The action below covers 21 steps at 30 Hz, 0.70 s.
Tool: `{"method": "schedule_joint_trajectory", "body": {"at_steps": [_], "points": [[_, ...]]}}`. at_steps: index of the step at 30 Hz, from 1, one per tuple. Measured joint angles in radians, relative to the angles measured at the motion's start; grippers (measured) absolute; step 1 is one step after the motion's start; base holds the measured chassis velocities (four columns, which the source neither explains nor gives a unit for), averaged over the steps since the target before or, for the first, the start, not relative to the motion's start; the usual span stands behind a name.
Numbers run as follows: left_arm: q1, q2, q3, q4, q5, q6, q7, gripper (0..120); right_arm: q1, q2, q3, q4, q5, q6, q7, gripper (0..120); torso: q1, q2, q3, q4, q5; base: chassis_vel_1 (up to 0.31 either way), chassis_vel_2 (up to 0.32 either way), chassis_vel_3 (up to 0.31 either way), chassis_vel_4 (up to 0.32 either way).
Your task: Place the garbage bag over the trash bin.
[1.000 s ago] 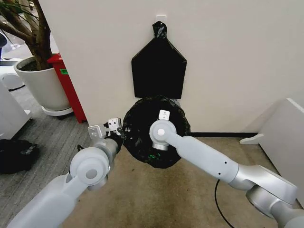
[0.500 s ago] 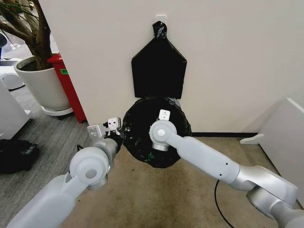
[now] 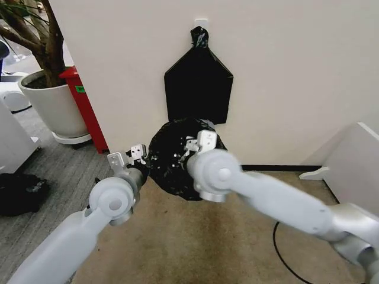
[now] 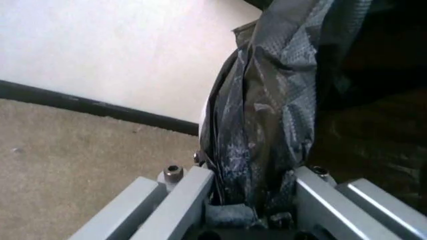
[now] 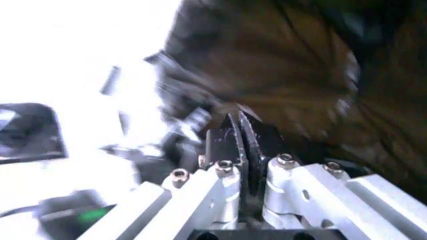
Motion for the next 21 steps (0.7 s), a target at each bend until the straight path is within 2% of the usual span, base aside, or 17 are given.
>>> {"method": "schedule_joint_trajectory", "body": {"at_steps": [1, 2, 5, 9, 11, 16, 17, 21], "points": [[0.000, -0.001, 0.000, 0.015, 0.006, -0.011, 0.029, 0, 0.005, -0.039, 0.046, 0.037, 0.026, -0.005, -0.054, 0, 0.000, 0.000, 0.000, 0.0000, -0.0002, 0.000, 0.000, 0.000, 0.000], [0.000, -0.001, 0.000, 0.015, 0.006, -0.011, 0.029, 0, 0.005, -0.039, 0.046, 0.037, 0.026, -0.005, -0.054, 0, 0.000, 0.000, 0.000, 0.0000, -0.0002, 0.000, 0.000, 0.000, 0.000], [0.004, 0.002, 0.000, 0.041, 0.039, -0.035, 0.110, 0, 0.008, -0.109, 0.148, 0.094, 0.075, -0.018, -0.152, 6, 0.000, 0.000, 0.000, -0.0001, 0.0000, 0.000, 0.000, 0.000, 0.000], [0.011, 0.013, 0.001, 0.074, 0.093, -0.089, 0.263, 0, -0.003, -0.208, 0.319, 0.101, 0.165, -0.076, -0.285, 20, 0.000, 0.000, 0.000, 0.0001, 0.0001, 0.000, 0.000, 0.000, 0.000], [0.011, 0.015, 0.001, 0.081, 0.103, -0.102, 0.287, 0, -0.008, -0.232, 0.344, 0.093, 0.169, -0.089, -0.315, 22, 0.000, 0.000, 0.000, 0.0000, 0.0001, 0.000, 0.000, 0.000, 0.000], [0.012, 0.029, -0.001, 0.128, 0.199, -0.175, 0.425, 0, -0.061, -0.372, 0.433, 0.013, 0.086, -0.180, -0.552, 44, 0.000, 0.000, 0.000, -0.0001, 0.0001, 0.000, 0.000, 0.000, 0.000], [0.012, 0.029, -0.001, 0.128, 0.199, -0.175, 0.425, 0, -0.061, -0.372, 0.433, 0.013, 0.086, -0.180, -0.552, 44, 0.000, 0.000, 0.000, -0.0001, 0.0001, 0.000, 0.000, 0.000, 0.000], [0.012, 0.035, 0.001, 0.151, 0.276, -0.224, 0.506, 0, -0.106, -0.409, 0.454, -0.035, 0.033, -0.220, -0.644, 61, 0.000, 0.000, 0.000, -0.0001, 0.0000, 0.000, 0.000, 0.000, 0.000]]}}
